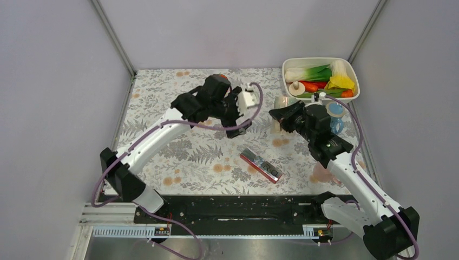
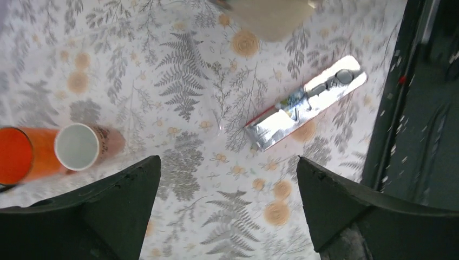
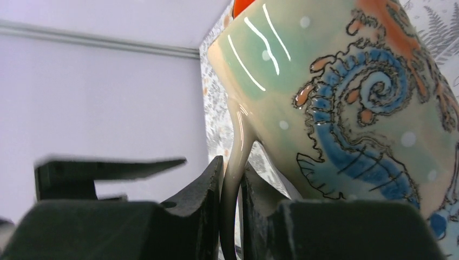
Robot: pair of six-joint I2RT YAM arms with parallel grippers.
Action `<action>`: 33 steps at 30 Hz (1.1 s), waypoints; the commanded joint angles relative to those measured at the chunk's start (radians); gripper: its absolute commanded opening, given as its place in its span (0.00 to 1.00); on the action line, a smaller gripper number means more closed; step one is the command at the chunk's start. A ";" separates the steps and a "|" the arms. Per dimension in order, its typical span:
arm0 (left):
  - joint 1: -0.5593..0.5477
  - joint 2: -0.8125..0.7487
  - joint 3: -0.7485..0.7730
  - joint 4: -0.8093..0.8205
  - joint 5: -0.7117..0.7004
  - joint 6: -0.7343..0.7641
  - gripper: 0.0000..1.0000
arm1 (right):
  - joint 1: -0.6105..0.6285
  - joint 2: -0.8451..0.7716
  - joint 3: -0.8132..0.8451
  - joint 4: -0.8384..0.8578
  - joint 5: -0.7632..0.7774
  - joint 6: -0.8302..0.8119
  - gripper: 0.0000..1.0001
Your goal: Turn the mug right side up
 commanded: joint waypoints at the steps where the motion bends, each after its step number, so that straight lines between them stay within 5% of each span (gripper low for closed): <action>1: -0.038 -0.207 -0.181 0.176 -0.106 0.472 0.99 | -0.007 -0.006 0.104 0.217 0.086 0.176 0.00; 3: -0.049 -0.268 -0.301 0.365 -0.097 0.545 0.99 | -0.007 -0.020 0.100 0.243 0.130 0.213 0.00; 6: -0.134 -0.297 -0.517 0.817 -0.297 0.444 0.99 | -0.007 -0.043 0.089 0.293 0.186 0.263 0.00; 10: -0.240 -0.289 -0.704 1.259 -0.338 0.415 0.99 | -0.008 -0.073 0.078 0.344 0.218 0.327 0.00; 14: -0.268 -0.218 -0.670 1.360 -0.470 0.221 0.99 | -0.008 -0.071 0.083 0.360 0.164 0.386 0.00; 19: -0.303 -0.155 -0.797 1.632 -0.454 0.286 0.99 | -0.008 -0.087 0.110 0.298 0.178 0.371 0.00; 33: -0.301 -0.017 -0.749 1.775 -0.413 0.311 0.94 | -0.008 -0.079 0.154 0.290 0.118 0.367 0.00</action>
